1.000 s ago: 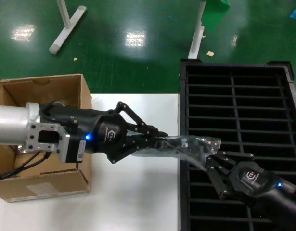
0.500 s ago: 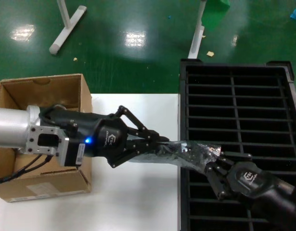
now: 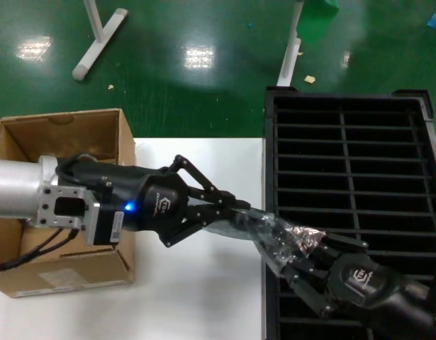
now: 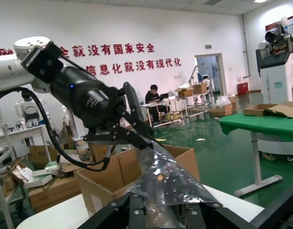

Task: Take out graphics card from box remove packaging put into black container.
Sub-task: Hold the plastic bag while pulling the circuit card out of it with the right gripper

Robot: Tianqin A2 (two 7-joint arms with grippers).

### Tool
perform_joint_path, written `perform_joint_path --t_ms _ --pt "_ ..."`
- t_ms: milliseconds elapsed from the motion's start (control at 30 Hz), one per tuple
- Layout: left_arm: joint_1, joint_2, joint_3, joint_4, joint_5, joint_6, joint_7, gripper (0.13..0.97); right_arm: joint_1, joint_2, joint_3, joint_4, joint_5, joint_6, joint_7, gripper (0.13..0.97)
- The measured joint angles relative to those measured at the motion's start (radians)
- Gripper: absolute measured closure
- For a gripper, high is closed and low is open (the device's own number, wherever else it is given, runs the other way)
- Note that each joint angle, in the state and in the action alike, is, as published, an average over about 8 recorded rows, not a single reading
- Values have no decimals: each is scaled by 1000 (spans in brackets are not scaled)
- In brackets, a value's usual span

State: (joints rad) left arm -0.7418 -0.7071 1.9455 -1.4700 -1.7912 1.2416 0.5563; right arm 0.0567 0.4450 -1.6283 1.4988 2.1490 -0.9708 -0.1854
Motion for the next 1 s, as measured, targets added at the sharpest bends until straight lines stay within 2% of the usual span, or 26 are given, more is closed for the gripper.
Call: perform_joint_path --t_ms 100,533,800,1000 --pt "8 0 -4 -13 -9 -3 -11 955 1 0 -6 1 -2 2 4 813" --pt "44 -16 -22 -55 -37 -3 -41 955 13 -4 -18 2 -3 10 22 782" --pt "49 -22 -26 -54 -39 0 -36 955 5 -1 -19 9 -2 8 25 867" --pt "52 -22 -27 -57 -39 -4 -38 955 -5 0 -19 18 0 9 26 885"
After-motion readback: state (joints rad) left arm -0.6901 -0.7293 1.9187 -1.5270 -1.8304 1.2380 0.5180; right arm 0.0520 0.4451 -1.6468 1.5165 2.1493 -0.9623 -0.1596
